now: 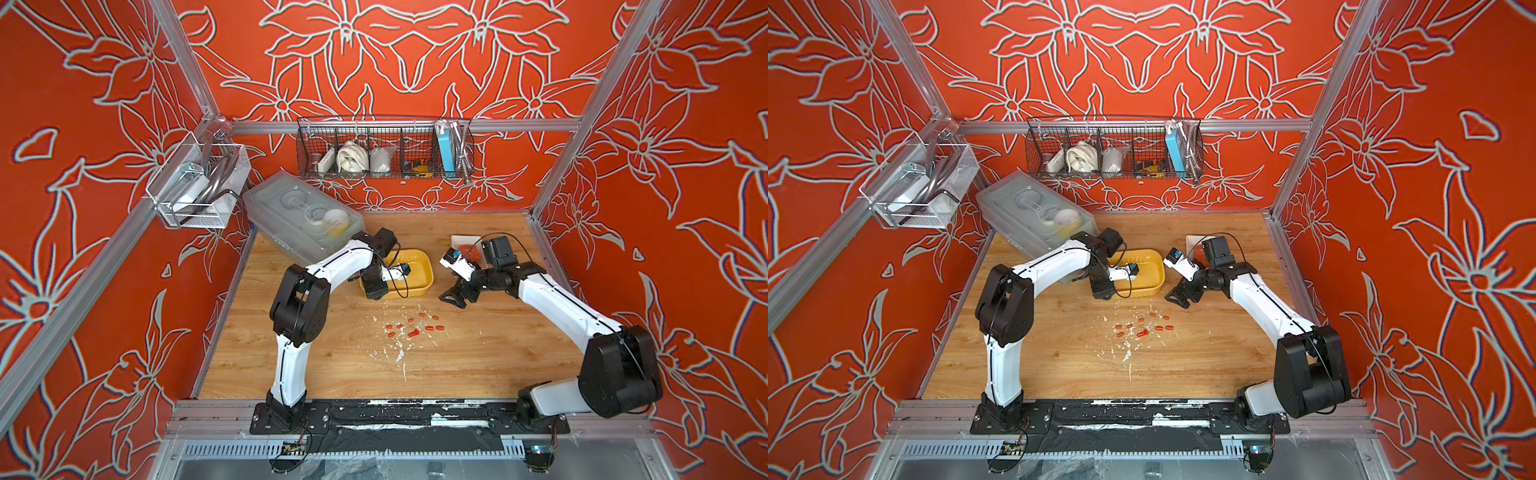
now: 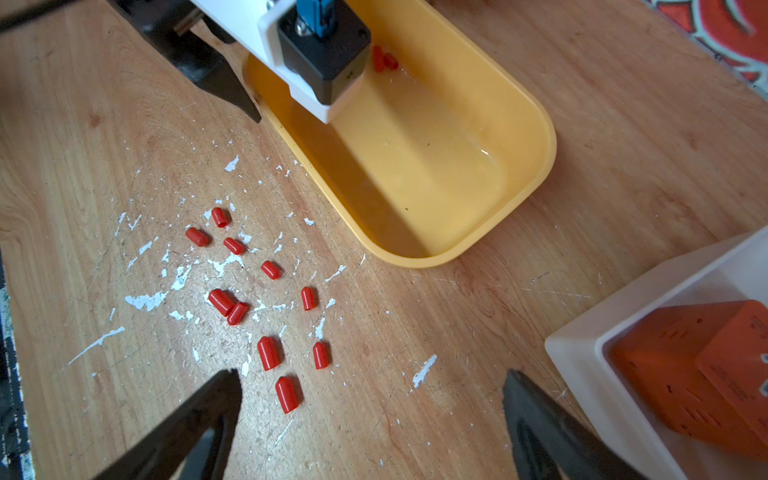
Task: Take the screw protection sleeves out of the storage box
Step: Pick up the screw protection sleeve from the storage box.
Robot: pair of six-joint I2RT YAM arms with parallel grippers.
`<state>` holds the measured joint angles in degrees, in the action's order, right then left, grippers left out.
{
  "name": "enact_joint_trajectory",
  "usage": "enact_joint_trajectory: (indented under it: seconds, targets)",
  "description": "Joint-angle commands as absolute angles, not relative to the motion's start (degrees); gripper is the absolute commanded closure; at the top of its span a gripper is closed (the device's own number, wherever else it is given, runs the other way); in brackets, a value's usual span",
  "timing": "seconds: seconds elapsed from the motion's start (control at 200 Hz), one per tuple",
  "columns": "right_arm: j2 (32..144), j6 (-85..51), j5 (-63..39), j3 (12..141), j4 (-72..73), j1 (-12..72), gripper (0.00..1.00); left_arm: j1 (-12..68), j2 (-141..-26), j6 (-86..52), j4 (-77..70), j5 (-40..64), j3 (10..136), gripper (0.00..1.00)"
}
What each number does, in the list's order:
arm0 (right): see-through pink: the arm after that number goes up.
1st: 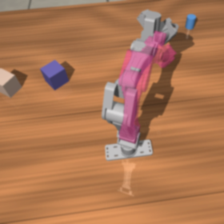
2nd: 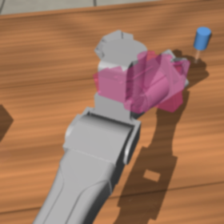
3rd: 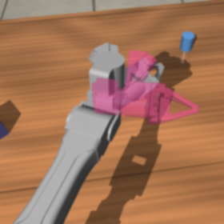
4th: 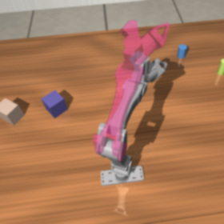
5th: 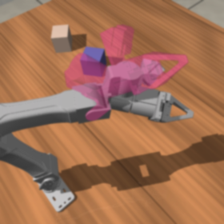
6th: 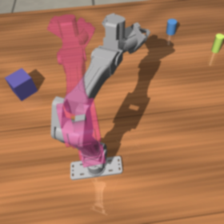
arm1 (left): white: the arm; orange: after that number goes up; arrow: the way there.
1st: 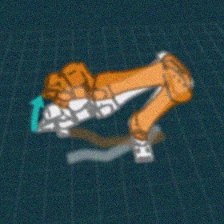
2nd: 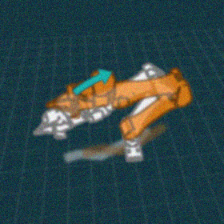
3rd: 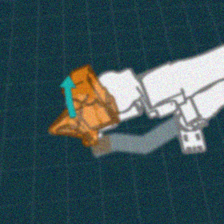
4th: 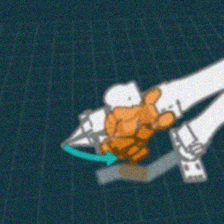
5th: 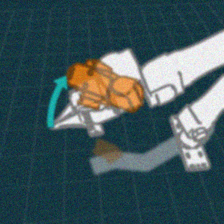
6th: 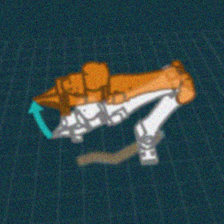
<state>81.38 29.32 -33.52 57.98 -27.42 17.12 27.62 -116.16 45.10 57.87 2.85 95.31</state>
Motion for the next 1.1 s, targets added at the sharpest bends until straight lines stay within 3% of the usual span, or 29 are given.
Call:
enact_joint_trajectory:
  seconds: [0.0, 0.12, 0.41, 0.686, 1.096]
  targets:
    - [82.07, 30.06, -34.55, 57.08, -27.69, 16.79, 0.03, 27.39, -112.75, 43.69, 64.34, 10.9, 98.94, 0.42]
    - [82.15, 30.15, -34.64, 57.05, -27.69, 16.79, 0.03, 26.32, -112.82, 43.33, 63.64, 11.37, 100.99, 0.42]
    - [82.21, 30.15, -34.46, 56.97, -27.68, 16.79, 0.03, 24.79, -119.93, 45.46, 55.19, -2.54, 105.61, 0.5]
    - [82.44, 30.23, -34.62, 56.95, -27.77, 16.78, 0.03, 24.79, -127.45, 45.5, 50.03, -9.14, 110.24, 0.54]
    - [82.35, 30.26, -34.84, 56.95, -27.77, 16.79, 0.03, 24.78, -130.4, 51.22, 46.96, -14.65, 107.58, 0.56]
